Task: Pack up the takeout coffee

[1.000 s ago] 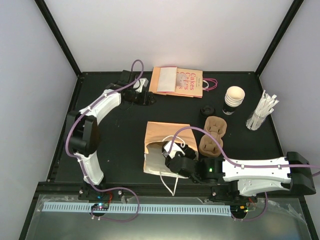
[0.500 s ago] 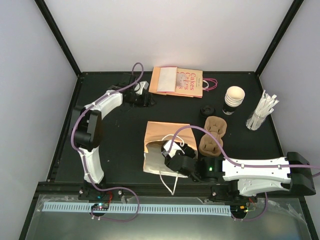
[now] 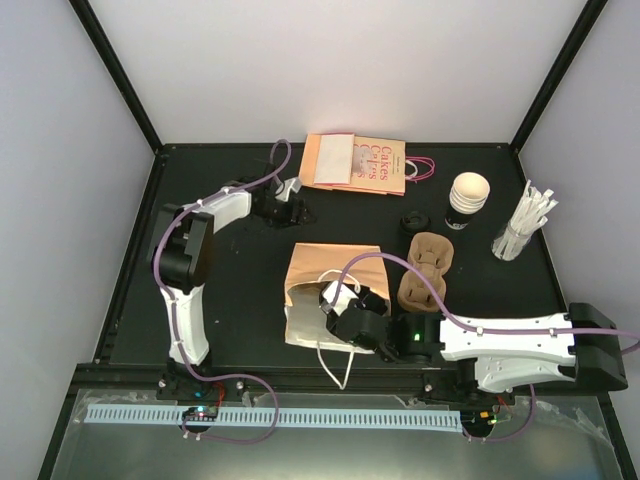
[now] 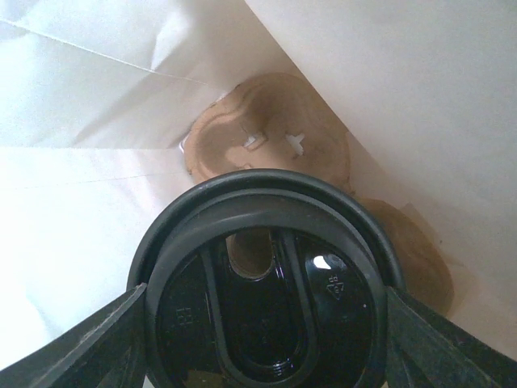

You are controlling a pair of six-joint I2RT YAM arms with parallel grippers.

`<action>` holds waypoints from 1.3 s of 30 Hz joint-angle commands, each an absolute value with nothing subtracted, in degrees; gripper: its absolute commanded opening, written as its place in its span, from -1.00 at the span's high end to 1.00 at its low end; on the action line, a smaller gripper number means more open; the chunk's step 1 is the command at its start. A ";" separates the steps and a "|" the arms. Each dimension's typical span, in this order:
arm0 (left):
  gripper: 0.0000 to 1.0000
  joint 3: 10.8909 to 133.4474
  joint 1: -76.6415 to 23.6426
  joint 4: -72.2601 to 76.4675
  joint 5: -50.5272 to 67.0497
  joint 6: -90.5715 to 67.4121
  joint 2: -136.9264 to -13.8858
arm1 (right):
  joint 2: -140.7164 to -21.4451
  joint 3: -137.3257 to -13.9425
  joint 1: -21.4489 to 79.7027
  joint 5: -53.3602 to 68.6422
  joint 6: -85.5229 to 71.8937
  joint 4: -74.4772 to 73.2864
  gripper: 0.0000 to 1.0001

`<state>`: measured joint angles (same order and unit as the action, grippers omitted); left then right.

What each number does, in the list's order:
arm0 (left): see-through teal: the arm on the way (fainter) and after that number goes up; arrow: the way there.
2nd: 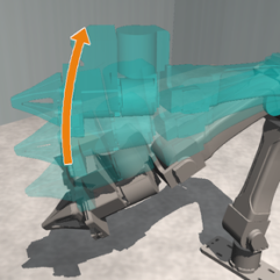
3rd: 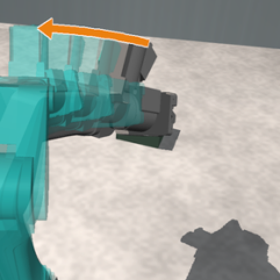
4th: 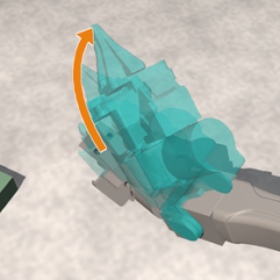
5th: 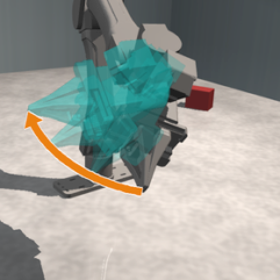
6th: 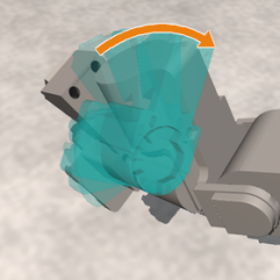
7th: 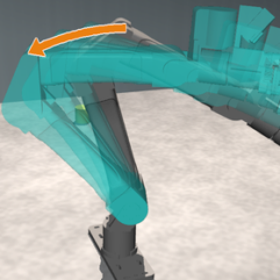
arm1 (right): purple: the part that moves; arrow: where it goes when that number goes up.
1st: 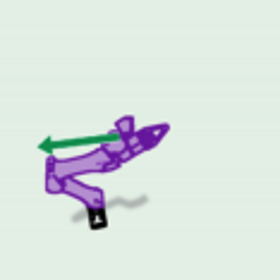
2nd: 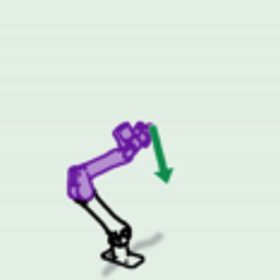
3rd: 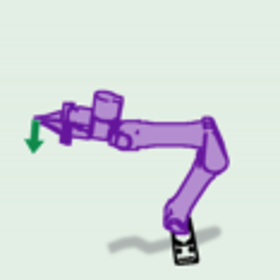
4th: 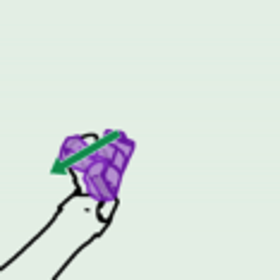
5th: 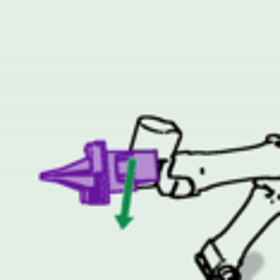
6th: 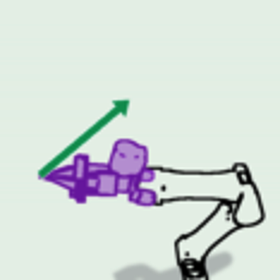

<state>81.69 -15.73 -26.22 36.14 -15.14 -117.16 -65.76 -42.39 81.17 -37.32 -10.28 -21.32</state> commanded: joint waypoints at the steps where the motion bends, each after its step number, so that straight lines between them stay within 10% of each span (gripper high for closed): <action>1: -0.27 78.28 -16.23 -22.36 41.93 -17.69 -116.72 | -66.92 -44.06 80.66 -38.13 -7.93 -18.28 0.19; 39: -0.04 57.86 -16.61 -12.76 49.37 -22.48 -106.72 | -90.78 -51.87 79.88 -41.48 13.34 -7.18 0.25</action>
<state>59.55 -16.10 -13.50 47.18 -22.04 -109.10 -87.55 -50.78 80.20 -38.81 11.99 -8.10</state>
